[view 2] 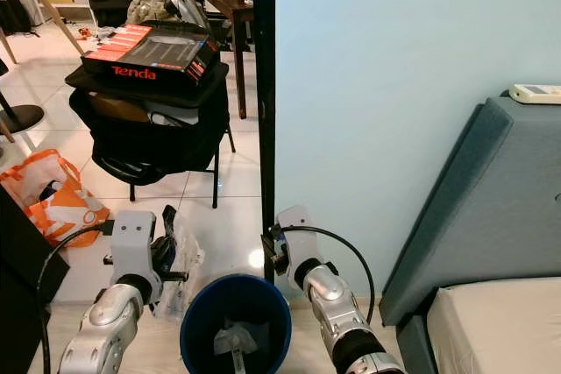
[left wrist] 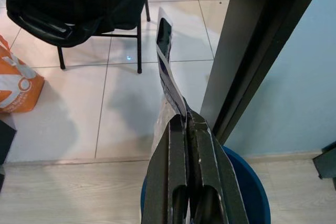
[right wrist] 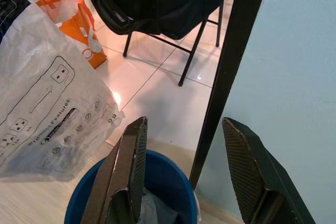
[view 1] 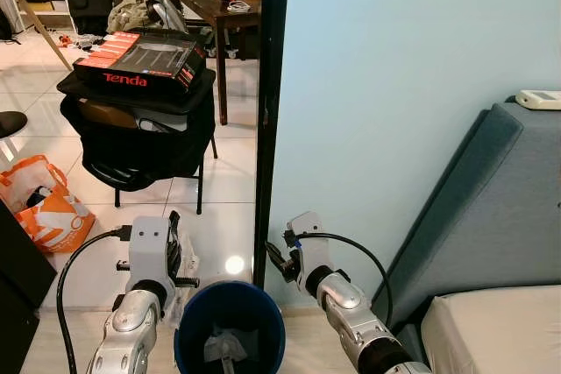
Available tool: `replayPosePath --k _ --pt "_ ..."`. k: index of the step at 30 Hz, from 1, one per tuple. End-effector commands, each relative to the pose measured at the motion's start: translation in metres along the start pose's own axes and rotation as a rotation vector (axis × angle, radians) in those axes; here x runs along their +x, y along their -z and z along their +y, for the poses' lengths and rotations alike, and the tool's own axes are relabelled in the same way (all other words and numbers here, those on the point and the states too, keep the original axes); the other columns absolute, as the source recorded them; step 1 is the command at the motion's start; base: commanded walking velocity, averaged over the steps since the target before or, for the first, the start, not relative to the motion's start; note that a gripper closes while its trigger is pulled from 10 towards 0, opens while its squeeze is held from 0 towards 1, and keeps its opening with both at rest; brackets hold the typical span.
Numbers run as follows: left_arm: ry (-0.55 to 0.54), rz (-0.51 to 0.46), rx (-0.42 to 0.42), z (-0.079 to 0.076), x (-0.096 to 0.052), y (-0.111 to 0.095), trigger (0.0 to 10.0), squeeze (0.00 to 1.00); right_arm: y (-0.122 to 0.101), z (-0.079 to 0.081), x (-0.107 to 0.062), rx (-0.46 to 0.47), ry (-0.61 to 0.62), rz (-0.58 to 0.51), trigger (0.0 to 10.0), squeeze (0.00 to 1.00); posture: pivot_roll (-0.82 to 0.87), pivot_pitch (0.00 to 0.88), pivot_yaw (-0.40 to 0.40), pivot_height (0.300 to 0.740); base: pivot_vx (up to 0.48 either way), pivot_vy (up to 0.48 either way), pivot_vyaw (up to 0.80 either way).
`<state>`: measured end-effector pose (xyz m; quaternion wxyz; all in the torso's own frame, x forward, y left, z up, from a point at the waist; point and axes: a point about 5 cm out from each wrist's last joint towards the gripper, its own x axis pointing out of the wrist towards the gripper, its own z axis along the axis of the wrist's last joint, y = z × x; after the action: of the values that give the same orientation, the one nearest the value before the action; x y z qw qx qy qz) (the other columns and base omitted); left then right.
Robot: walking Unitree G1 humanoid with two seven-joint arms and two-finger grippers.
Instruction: Clean up the room
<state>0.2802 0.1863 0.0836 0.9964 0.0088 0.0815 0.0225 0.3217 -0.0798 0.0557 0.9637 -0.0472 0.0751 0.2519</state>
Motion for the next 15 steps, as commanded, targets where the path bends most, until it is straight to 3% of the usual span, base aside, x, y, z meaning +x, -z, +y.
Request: replayPosePath --k 1,15 --pt "0.004 0.008 -0.006 -0.0012 -0.0016 0.0024 10.0 0.00 0.0033 -0.0003 -0.0011 0.012 0.006 0.013 10.0 0.00 0.08 0.086 -0.045 0.740 0.000 0.000 0.00" --pt "0.008 0.006 -0.009 -0.0010 -0.0022 0.0020 10.0 0.00 0.0029 0.0006 -0.0005 0.014 0.003 0.012 10.0 0.00 0.08 0.089 -0.047 0.740 0.000 0.383 0.00"
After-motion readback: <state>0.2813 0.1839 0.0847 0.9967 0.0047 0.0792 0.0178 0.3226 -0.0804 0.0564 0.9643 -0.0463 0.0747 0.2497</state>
